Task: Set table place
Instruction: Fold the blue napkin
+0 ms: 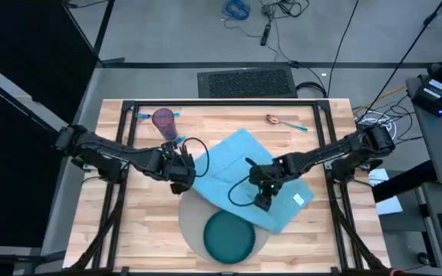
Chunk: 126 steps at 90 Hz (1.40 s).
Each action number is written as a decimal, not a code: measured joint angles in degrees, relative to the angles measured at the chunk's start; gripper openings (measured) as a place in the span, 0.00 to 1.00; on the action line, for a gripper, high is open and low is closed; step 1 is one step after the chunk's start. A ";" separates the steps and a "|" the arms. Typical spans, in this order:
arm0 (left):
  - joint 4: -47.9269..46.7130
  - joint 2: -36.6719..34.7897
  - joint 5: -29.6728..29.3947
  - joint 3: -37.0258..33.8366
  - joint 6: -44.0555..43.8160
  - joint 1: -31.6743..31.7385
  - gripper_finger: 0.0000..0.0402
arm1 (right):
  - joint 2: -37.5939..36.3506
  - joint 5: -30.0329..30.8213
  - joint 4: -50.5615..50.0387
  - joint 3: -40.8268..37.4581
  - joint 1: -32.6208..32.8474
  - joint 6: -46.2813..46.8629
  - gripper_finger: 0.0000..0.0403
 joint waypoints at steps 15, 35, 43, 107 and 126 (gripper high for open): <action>0.02 0.00 0.43 0.00 0.52 0.70 0.00 | 0.00 0.09 0.46 -0.02 2.14 1.07 0.51; 0.02 0.00 0.45 0.00 0.52 0.70 0.00 | 0.07 -6.28 19.77 -0.02 8.27 6.69 0.26; 0.02 0.00 0.47 0.00 0.52 0.70 0.00 | 0.04 -9.41 29.75 0.00 11.17 9.38 0.20; 0.17 0.00 0.71 0.00 0.41 0.70 0.00 | -0.37 4.59 9.89 1.79 7.86 0.31 0.29; 1.42 0.00 0.72 0.00 1.46 0.70 0.00 | -0.37 7.80 11.69 1.79 7.66 -2.77 0.44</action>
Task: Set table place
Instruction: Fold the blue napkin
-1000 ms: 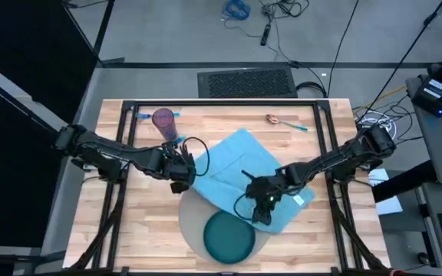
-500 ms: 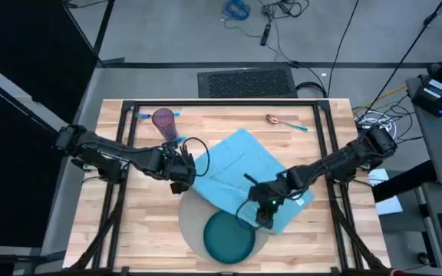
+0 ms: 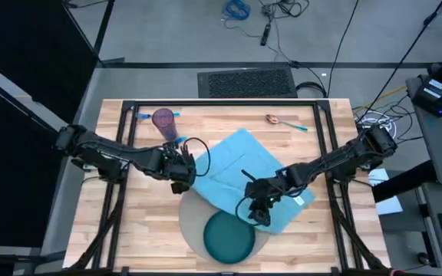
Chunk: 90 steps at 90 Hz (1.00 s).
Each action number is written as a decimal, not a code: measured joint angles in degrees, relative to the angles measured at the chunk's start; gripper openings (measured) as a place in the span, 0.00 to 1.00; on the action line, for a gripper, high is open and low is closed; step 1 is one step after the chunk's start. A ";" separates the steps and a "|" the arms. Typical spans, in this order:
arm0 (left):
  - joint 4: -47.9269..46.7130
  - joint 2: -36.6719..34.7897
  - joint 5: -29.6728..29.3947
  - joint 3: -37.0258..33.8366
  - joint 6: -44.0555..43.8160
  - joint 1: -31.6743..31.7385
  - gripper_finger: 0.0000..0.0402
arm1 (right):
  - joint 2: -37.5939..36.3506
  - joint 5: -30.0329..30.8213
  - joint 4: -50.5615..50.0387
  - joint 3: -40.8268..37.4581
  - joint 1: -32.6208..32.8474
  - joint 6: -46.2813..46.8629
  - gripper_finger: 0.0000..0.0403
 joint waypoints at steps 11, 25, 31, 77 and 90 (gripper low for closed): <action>-0.10 0.00 0.00 0.00 0.00 0.00 0.00 | 0.00 0.11 -2.02 0.00 -0.41 1.37 0.46; -0.15 0.00 0.00 0.00 0.02 0.00 0.00 | 0.00 0.19 -5.54 0.00 -0.26 2.84 0.50; -0.15 0.00 0.00 0.00 0.02 0.00 0.00 | 0.23 1.42 -6.61 0.00 -0.21 3.27 0.53; -0.21 0.00 0.00 0.00 0.08 0.00 0.00 | 6.58 1.81 -6.68 0.00 4.02 5.06 0.23; -0.21 0.00 -0.02 0.00 0.07 -0.01 0.00 | 6.27 1.18 -5.84 0.67 4.35 3.99 0.03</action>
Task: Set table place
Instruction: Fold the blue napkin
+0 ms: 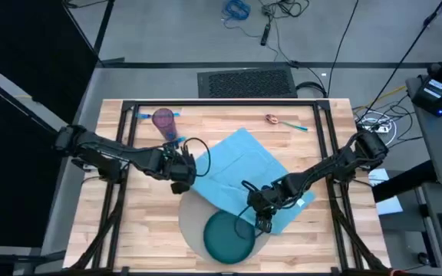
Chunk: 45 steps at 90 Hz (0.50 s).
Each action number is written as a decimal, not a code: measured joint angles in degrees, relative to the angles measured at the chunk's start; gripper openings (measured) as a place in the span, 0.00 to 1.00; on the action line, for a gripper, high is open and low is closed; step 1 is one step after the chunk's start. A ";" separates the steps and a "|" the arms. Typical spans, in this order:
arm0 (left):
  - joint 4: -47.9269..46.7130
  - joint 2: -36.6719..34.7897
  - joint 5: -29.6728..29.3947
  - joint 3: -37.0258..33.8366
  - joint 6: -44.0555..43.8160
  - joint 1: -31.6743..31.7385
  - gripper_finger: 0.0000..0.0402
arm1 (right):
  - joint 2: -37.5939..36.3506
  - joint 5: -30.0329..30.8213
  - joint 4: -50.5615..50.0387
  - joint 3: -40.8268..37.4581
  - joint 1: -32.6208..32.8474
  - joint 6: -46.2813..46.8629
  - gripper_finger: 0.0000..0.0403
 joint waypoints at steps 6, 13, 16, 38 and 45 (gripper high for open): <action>0.04 0.00 0.01 0.00 0.00 -0.01 0.00 | 0.00 -0.02 -1.55 1.64 0.00 -0.09 0.02; 0.04 0.00 0.01 0.00 0.00 0.00 0.00 | 0.00 0.46 -4.90 4.78 0.49 -0.70 0.00; 0.04 0.00 0.01 0.00 0.00 0.01 0.00 | 0.00 0.92 -6.55 6.40 0.81 -0.97 0.00; 0.04 0.00 0.01 0.00 -0.02 -0.01 0.00 | 1.46 6.43 -10.37 16.45 5.25 -1.09 0.00; 0.04 0.00 0.00 0.00 -0.02 -0.01 0.00 | 3.09 4.36 -5.43 17.03 7.27 0.25 0.01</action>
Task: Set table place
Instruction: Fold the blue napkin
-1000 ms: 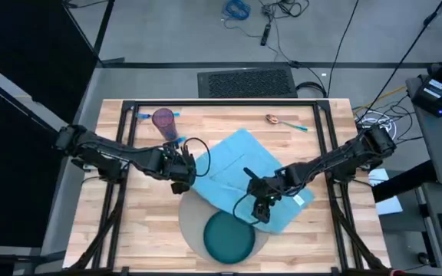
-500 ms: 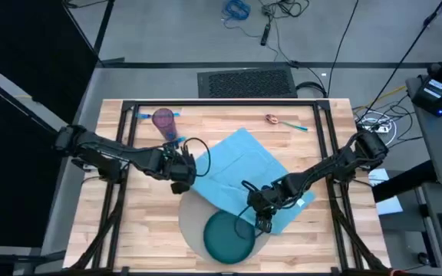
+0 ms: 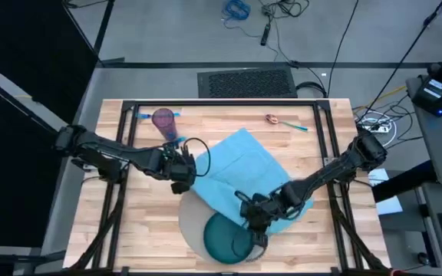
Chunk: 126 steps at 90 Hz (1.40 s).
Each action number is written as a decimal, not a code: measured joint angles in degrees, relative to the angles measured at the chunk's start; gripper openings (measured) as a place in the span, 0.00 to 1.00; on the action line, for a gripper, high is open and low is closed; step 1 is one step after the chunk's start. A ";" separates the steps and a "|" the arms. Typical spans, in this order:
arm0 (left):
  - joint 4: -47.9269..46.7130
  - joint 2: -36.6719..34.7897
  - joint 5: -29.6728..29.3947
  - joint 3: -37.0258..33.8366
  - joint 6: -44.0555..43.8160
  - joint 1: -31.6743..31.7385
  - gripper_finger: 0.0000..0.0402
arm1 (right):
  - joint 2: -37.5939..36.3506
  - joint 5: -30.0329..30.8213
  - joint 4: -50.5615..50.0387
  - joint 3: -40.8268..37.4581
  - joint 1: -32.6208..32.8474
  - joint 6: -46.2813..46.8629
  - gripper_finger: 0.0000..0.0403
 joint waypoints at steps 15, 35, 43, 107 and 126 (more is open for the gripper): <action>-0.02 0.00 -0.01 0.00 -0.06 0.02 0.00 | 4.07 -7.84 6.52 0.11 3.49 6.57 0.07; -0.04 0.00 -0.01 0.00 -1.40 0.02 0.00 | 9.77 -8.94 5.80 0.04 7.13 13.08 0.32; -0.07 0.00 -0.01 0.00 -1.63 0.02 0.00 | 11.91 -8.99 6.95 0.04 8.50 17.36 0.46; -0.96 0.00 2.85 0.00 -2.55 -1.03 0.00 | 10.59 1.60 13.98 0.00 13.52 8.33 0.56; -0.92 0.00 3.41 0.00 -3.08 -1.07 0.00 | 2.83 18.31 -1.80 0.00 16.45 2.24 0.52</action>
